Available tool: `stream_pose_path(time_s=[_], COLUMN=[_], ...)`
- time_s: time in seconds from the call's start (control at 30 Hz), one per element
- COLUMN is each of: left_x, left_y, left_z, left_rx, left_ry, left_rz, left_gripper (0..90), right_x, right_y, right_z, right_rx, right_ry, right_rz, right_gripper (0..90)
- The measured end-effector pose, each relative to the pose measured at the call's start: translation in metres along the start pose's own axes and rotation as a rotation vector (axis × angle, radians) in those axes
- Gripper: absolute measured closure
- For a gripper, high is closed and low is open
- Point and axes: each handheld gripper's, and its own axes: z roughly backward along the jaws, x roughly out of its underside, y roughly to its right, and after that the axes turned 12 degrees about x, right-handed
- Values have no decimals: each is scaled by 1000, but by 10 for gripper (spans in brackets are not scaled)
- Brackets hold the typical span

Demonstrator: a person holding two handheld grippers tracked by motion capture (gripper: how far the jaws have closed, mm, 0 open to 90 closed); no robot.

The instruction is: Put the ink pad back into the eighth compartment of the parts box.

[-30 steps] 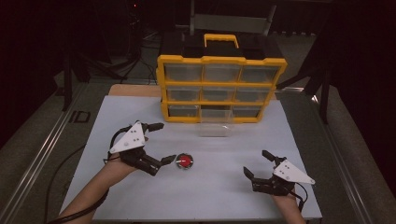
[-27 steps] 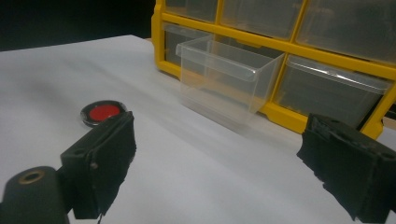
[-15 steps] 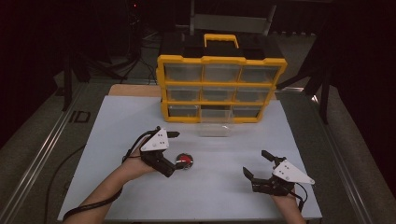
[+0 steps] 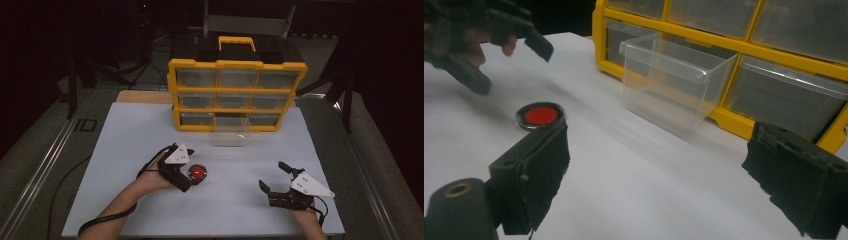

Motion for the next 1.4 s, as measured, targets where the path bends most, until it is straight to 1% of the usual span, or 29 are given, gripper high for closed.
stream_pose_path(time_s=[0.03, 0.17, 0.2, 0.23, 0.27, 0.4, 0.43, 0.47, 0.5, 0.57, 0.6, 0.7, 0.77, 0.8, 0.83, 0.87, 0.93, 1.0, 1.03, 1.07, 1.13, 1.17, 1.2, 1.23, 1.4], left_x=[2, 6, 6, 7, 8, 9, 10, 11, 12, 13, 14, 15, 15, 15, 16, 16, 16, 16, 16, 16, 15, 15, 14, 14, 13], left_y=[-1, -3, -4, -5, -5, -8, -9, -10, -10, -11, -11, -12, -13, -13, -14, -14, -14, -14, -14, -15, -14, -14, -13, -12, -12], left_z=[-3, -10, -12, -13, -16, -21, -23, -25, -26, -29, -30, -32, -34, -34, -34, -34, -33, -32, -32, -33, -33, -32, -32, -32, -32], left_rx=[-8, -5, -9, -8, -10, -10, -9, -17, -11, -22, -15, -19, -26, -26, -22, -18, -24, -11, -5, 2, 1, 4, 5, 8, 10], left_ry=[-8, -34, -48, -50, -57, -77, -76, -88, -91, -111, -115, -142, -164, -164, -162, -162, -161, -164, -164, -163, -170, -173, -173, -176, -190], left_rz=[6, 23, 28, 28, 37, 51, 59, 66, 71, 73, 79, 85, 93, 93, 103, 101, 99, 103, 107, 118, 120, 120, 120, 117, 124], left_gripper=[12, 20, 21, 22, 22, 30, 30, 32, 34, 47, 48, 59, 100, 107, 122, 139, 163, 181, 205, 205, 217, 244, 244, 282, 302], right_x=[0, 1, 1, 1, 1, 2, 2, 2, 2, 2, 2, 2, 2, 2, 2, 2, 2, 2, 2, 2, 2, 2, 2, 2, 2], right_y=[0, 0, 0, 0, 0, 0, 0, 0, 0, 0, 0, 0, -1, -1, -1, 0, 0, 0, 0, 0, 0, 0, 0, 0, 0], right_z=[0, -1, -1, -1, -1, -1, -1, -1, -1, -1, -2, -2, -2, -2, -1, -1, -1, -1, -1, -1, -1, -1, -1, -1, 0], right_rx=[-1, -1, 1, -1, -1, -2, -2, -1, -2, -1, -2, -2, -2, -2, -2, -2, -1, -1, -1, -1, -1, -1, -1, 0, 3], right_ry=[-2, -3, -3, -4, -4, -5, -5, -8, -8, -10, -10, -11, -11, -11, -11, -11, -12, -12, -12, -12, -11, -10, -10, -11, -11], right_rz=[2, 2, 3, 5, 5, 6, 6, 8, 10, 13, 14, 13, 13, 13, 12, 13, 11, 10, 11, 11, 11, 13, 13, 13, 11], right_gripper=[101, 101, 100, 101, 101, 101, 101, 101, 101, 101, 101, 101, 101, 101, 101, 101, 101, 101, 101, 101, 101, 101, 101, 101, 101])
